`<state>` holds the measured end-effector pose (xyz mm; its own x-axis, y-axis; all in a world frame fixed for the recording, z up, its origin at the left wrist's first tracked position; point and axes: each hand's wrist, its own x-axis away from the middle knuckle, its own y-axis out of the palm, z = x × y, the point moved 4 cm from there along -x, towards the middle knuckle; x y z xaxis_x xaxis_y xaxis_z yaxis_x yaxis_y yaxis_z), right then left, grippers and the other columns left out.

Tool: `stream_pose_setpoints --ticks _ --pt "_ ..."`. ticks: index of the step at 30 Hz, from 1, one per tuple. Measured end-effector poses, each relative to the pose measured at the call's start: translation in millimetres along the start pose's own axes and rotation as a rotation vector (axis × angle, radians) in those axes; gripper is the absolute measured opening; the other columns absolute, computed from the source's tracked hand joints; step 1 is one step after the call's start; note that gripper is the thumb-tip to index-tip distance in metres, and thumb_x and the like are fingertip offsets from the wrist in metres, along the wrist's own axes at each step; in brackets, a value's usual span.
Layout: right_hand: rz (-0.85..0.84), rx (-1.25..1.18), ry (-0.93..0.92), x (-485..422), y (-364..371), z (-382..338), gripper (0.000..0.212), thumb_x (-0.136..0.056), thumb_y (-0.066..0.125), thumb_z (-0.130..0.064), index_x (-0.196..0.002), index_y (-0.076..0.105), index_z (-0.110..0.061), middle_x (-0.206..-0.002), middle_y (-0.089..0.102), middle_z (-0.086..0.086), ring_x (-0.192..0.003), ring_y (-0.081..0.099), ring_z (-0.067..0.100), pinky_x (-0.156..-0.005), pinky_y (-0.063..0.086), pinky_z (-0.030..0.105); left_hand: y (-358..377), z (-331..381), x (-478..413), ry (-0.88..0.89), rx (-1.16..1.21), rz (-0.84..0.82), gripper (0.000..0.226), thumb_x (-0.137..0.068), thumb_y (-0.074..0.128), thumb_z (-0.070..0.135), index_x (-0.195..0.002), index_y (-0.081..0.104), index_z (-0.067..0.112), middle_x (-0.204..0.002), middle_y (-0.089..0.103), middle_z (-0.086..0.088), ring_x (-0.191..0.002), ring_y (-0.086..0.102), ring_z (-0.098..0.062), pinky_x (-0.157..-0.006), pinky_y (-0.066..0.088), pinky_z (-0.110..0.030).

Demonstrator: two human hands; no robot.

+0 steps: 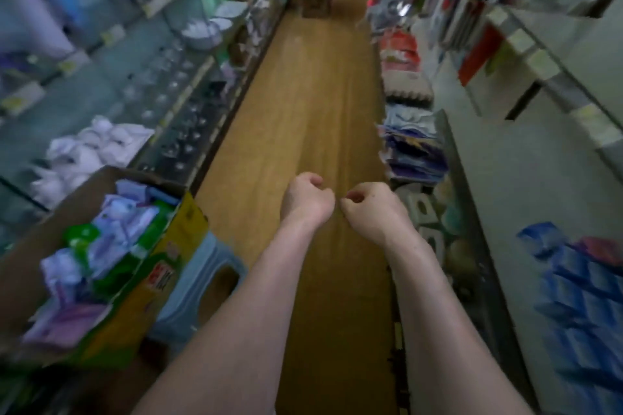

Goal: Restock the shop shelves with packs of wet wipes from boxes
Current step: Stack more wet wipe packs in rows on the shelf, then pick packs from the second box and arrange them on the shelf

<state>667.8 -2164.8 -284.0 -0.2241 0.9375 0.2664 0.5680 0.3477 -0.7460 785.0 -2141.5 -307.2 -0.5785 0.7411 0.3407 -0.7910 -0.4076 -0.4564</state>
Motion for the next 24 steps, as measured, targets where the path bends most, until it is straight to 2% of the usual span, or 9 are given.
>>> stream_pose_setpoints --ticks 1,4,8,11,14,16,19,21,24 --pt "-0.048 0.008 -0.034 0.1 15.9 -15.2 0.021 -0.093 0.056 -0.032 -0.107 0.065 -0.021 -0.091 0.063 -0.003 -0.079 0.059 0.013 -0.062 0.049 0.026 -18.0 -13.4 -4.0 -0.033 0.006 0.042 0.030 -0.090 0.057 0.020 -0.120 0.060 0.022 -0.119 0.062 -0.006 -0.107 0.059 -0.025 -0.094 0.049 -0.034" --pt "-0.152 0.057 -0.130 2.2 65.4 -63.1 0.021 -0.090 0.053 -0.029 -0.100 0.069 -0.020 -0.099 0.068 0.005 -0.093 0.062 0.026 -0.072 0.048 0.029 -73.3 -53.6 -15.9 -0.121 0.038 0.153 0.031 -0.088 0.058 0.016 -0.119 0.061 0.021 -0.118 0.063 -0.007 -0.107 0.059 -0.027 -0.095 0.049 -0.036" --pt "-0.269 0.099 -0.216 10.0 133.2 -127.9 0.021 -0.089 0.052 -0.027 -0.096 0.071 -0.019 -0.097 0.070 0.006 -0.094 0.063 0.028 -0.072 0.048 0.029 -146.0 -108.3 -29.8 -0.198 0.083 0.260 0.031 -0.088 0.058 0.014 -0.119 0.061 0.019 -0.111 0.063 -0.003 -0.094 0.060 -0.022 -0.082 0.049 -0.030" --pt "-0.337 0.115 -0.241 15.9 181.3 -171.1 0.019 -0.089 0.052 -0.027 -0.091 0.070 -0.020 -0.094 0.070 0.007 -0.092 0.063 0.028 -0.073 0.052 0.034 -197.1 -147.8 -41.6 -0.248 0.142 0.302 0.030 -0.088 0.060 0.017 -0.118 0.061 0.019 -0.118 0.062 -0.004 -0.103 0.061 -0.026 -0.091 0.050 -0.033" --pt "-0.367 0.114 -0.257 20.8 227.7 -209.3 0.019 -0.088 0.053 -0.025 -0.090 0.070 -0.017 -0.094 0.070 0.009 -0.094 0.063 0.030 -0.077 0.051 0.035 -243.2 -185.2 -54.0 -0.300 0.175 0.323 0.033 -0.085 0.060 0.014 -0.118 0.062 0.017 -0.118 0.064 -0.009 -0.106 0.062 -0.030 -0.093 0.050 -0.038" --pt "-0.385 0.112 -0.260 21.9 258.3 -230.1 0.019 -0.088 0.053 -0.022 -0.085 0.070 -0.013 -0.089 0.070 0.009 -0.089 0.062 0.030 -0.070 0.047 0.030 -268.8 -208.8 -64.1 -0.322 0.189 0.337 0.033 -0.085 0.060 0.013 -0.117 0.062 0.016 -0.120 0.063 -0.011 -0.106 0.061 -0.029 -0.093 0.050 -0.037" --pt "-0.419 0.117 -0.254 19.7 306.5 -254.1 0.021 -0.085 0.054 -0.018 -0.067 0.060 -0.011 -0.073 0.059 0.010 -0.076 0.054 0.030 -0.058 0.035 0.027 -301.5 -244.2 -80.8 -0.370 0.196 0.338 0.033 -0.086 0.060 0.013 -0.119 0.061 0.015 -0.124 0.062 -0.008 -0.107 0.060 -0.026 -0.094 0.049 -0.034" --pt "-0.448 0.144 -0.251 18.3 336.0 -265.5 0.029 -0.086 0.054 -0.016 -0.057 0.050 -0.012 -0.066 0.052 0.010 -0.072 0.049 0.029 -0.058 0.034 0.028 -318.2 -266.9 -90.5 -0.399 0.208 0.335 0.035 -0.086 0.061 0.013 -0.121 0.061 0.014 -0.124 0.062 -0.010 -0.109 0.061 -0.028 -0.095 0.049 -0.036" --pt "-0.489 0.177 -0.231 14.6 368.7 -276.2 0.034 -0.087 0.054 -0.016 -0.054 0.046 -0.015 -0.065 0.052 0.009 -0.067 0.050 0.029 -0.062 0.038 0.030 -337.8 -298.1 -103.5 -0.451 0.211 0.315 0.036 -0.086 0.061 0.012 -0.122 0.061 0.013 -0.121 0.063 -0.011 -0.107 0.062 -0.029 -0.092 0.050 -0.034"
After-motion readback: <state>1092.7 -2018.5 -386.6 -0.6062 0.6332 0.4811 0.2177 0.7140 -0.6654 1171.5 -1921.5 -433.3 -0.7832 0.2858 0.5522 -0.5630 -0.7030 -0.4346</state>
